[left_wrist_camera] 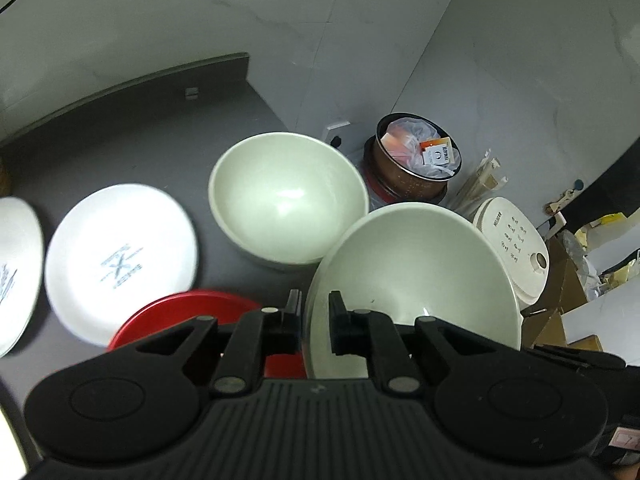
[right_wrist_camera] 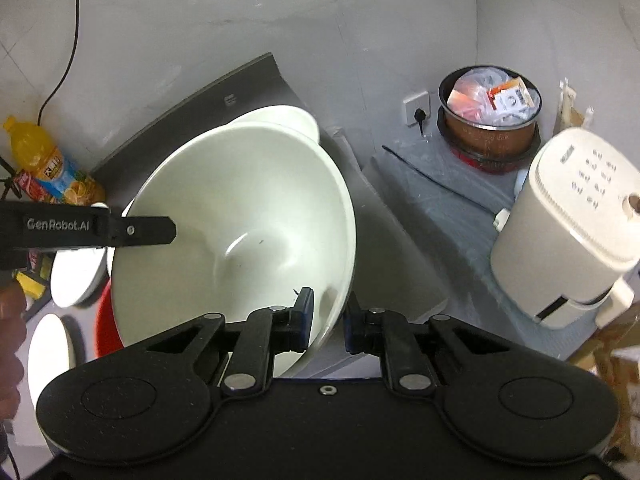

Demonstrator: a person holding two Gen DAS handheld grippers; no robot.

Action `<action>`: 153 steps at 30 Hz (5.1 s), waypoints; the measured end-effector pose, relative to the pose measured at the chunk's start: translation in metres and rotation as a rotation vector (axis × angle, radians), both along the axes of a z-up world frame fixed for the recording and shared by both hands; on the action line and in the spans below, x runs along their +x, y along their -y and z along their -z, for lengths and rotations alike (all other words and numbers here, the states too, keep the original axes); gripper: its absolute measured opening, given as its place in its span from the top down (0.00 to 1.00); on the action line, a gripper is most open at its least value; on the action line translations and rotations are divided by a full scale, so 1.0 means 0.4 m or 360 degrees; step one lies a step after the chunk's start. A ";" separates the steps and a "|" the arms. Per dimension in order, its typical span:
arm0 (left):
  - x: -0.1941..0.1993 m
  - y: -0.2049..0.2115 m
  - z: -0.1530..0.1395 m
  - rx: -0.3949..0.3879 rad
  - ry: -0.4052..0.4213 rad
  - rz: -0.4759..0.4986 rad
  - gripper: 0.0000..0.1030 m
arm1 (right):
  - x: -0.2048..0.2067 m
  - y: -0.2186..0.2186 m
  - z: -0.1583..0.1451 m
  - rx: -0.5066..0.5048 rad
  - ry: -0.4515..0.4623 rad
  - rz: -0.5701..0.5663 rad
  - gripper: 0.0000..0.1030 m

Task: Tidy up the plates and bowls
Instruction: 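Grasp the large cream bowl rim with the right tool and lift, then lower the cream bowl into the red bowl and open the right tool, then grasp the second cream bowl rim with the right tool and lift, then carry the cream bowl onto the red bowl stack and open the right tool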

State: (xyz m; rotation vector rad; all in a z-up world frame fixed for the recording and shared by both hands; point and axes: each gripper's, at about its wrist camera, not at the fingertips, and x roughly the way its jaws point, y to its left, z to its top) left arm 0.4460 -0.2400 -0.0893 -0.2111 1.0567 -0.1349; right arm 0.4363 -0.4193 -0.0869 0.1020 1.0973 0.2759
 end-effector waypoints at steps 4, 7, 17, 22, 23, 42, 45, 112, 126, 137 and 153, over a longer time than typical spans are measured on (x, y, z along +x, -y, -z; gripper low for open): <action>-0.028 -0.055 -0.022 -0.0024 0.0008 -0.0030 0.89 | -0.017 -0.041 -0.015 0.0025 0.0021 -0.0025 0.85; -0.041 -0.098 -0.036 -0.0033 0.0010 -0.0064 0.89 | -0.023 -0.078 -0.032 0.0024 0.0051 -0.0067 0.85; -0.079 -0.206 -0.038 -0.0078 -0.0029 -0.0140 0.89 | -0.036 -0.155 -0.033 0.0030 0.0035 -0.0127 0.85; -0.096 -0.248 -0.009 -0.0080 -0.0073 -0.0185 0.89 | -0.047 -0.197 -0.015 -0.0021 -0.0010 -0.0203 0.83; -0.097 -0.255 -0.001 -0.0081 -0.0091 -0.0198 0.89 | -0.050 -0.204 -0.011 -0.0029 -0.0022 -0.0215 0.83; -0.124 -0.289 0.092 0.0055 -0.0180 -0.0241 0.88 | -0.071 -0.310 0.072 -0.0208 -0.0149 -0.0425 0.71; -0.124 -0.288 0.091 0.0061 -0.0181 -0.0236 0.88 | -0.076 -0.318 0.074 -0.0217 -0.0142 -0.0433 0.67; 0.276 -0.135 0.173 -0.0061 -0.0227 -0.0428 0.75 | 0.299 -0.123 0.199 0.0155 -0.0195 -0.0017 0.62; 0.263 -0.139 0.139 -0.0067 -0.0182 -0.0406 0.91 | 0.294 -0.125 0.156 0.0202 -0.0149 -0.0028 0.74; 0.214 -0.153 0.040 -0.0060 0.0006 -0.0363 0.91 | 0.255 -0.135 0.068 0.0268 0.0025 -0.0075 0.74; 0.094 -0.183 -0.019 -0.0032 0.0133 -0.0330 0.91 | 0.154 -0.152 0.005 0.0312 0.0111 -0.0160 0.74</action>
